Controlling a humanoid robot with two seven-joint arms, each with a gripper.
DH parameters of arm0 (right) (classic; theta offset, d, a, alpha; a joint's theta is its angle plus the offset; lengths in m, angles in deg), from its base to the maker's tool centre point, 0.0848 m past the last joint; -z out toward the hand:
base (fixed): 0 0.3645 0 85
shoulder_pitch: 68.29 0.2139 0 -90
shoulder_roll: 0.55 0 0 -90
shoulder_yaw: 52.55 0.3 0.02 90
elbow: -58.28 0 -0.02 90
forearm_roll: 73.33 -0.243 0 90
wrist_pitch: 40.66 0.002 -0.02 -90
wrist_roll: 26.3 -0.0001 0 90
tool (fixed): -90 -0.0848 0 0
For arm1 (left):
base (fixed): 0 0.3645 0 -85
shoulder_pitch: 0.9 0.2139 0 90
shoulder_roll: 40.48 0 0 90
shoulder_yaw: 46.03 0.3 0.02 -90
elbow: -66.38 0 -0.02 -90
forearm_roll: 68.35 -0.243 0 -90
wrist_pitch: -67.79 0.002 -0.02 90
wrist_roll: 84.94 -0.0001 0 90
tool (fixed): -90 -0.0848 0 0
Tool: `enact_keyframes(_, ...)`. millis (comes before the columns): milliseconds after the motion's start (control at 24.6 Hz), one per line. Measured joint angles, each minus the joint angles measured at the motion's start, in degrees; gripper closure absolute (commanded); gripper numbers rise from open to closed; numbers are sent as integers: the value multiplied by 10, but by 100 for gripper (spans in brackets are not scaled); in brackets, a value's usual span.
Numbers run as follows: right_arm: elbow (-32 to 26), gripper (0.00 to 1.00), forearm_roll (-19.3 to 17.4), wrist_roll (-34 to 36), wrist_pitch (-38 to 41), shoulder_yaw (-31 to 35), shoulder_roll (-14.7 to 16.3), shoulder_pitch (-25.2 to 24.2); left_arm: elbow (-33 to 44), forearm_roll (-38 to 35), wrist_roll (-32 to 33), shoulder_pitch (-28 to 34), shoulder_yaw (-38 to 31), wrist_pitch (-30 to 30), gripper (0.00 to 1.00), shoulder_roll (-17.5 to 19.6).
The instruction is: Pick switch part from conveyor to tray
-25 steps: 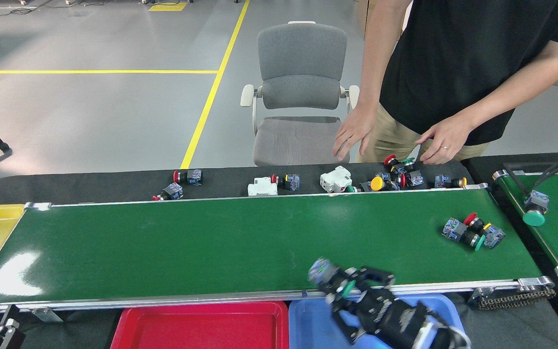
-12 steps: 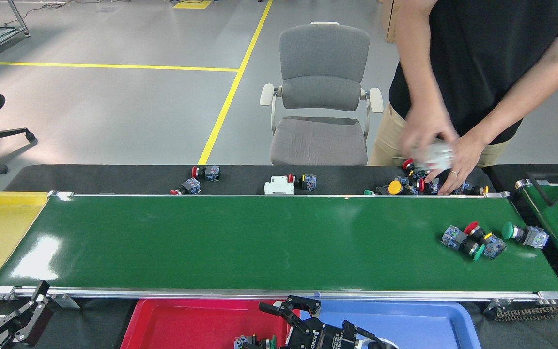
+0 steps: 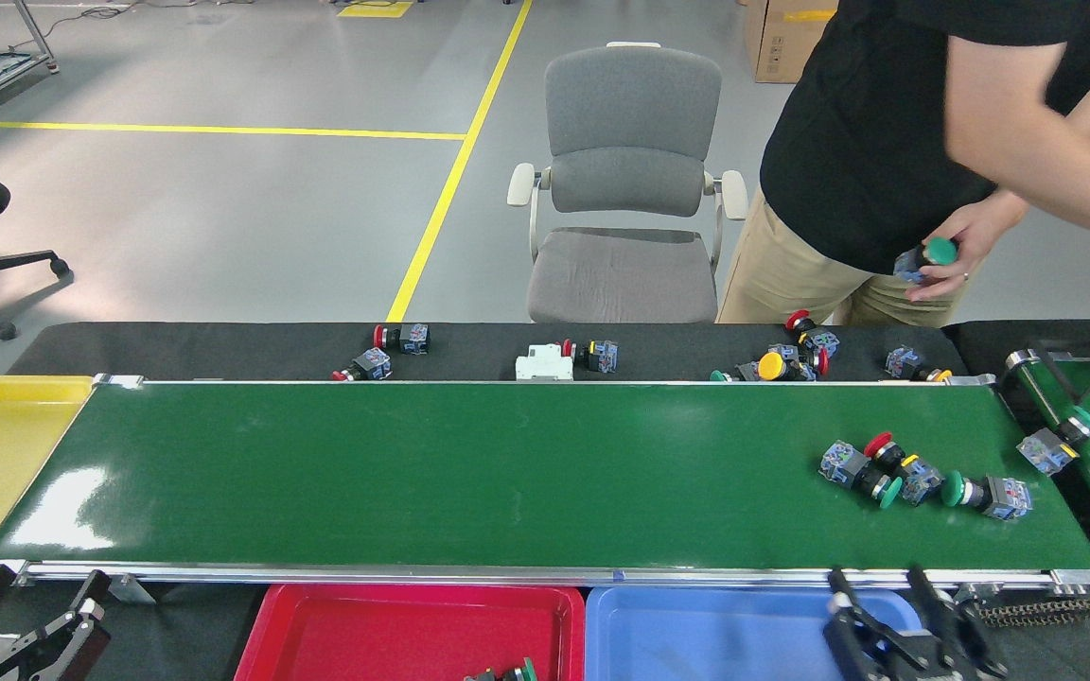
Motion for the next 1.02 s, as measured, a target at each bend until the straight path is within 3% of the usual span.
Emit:
enact_keyframes(244, 0, 13, 21, 11, -63, -12, 11, -5, -2, -1, 0, 3, 0, -2, 0, -2)
enact_keyframes(447, 1, 13, 46, 13, -64, -101, 70, 42, -2, -1, 0, 3, 0, 4, 0, -2)
enact_keyframes(569, 8, 13, 71, -4, -65, -131, 85, 78, -2, -1, 1, 3, 0, 15, 0, -2)
enact_keyframes(691, 28, 13, 93, -19, -65, -169, 87, 99, -2, -1, 1, 1, 0, 17, 0, -2)
enact_keyframes(1016, 97, 13, 105, -25, -67, -226, 86, 161, -2, -1, 1, -1, 5, 18, 0, -2)
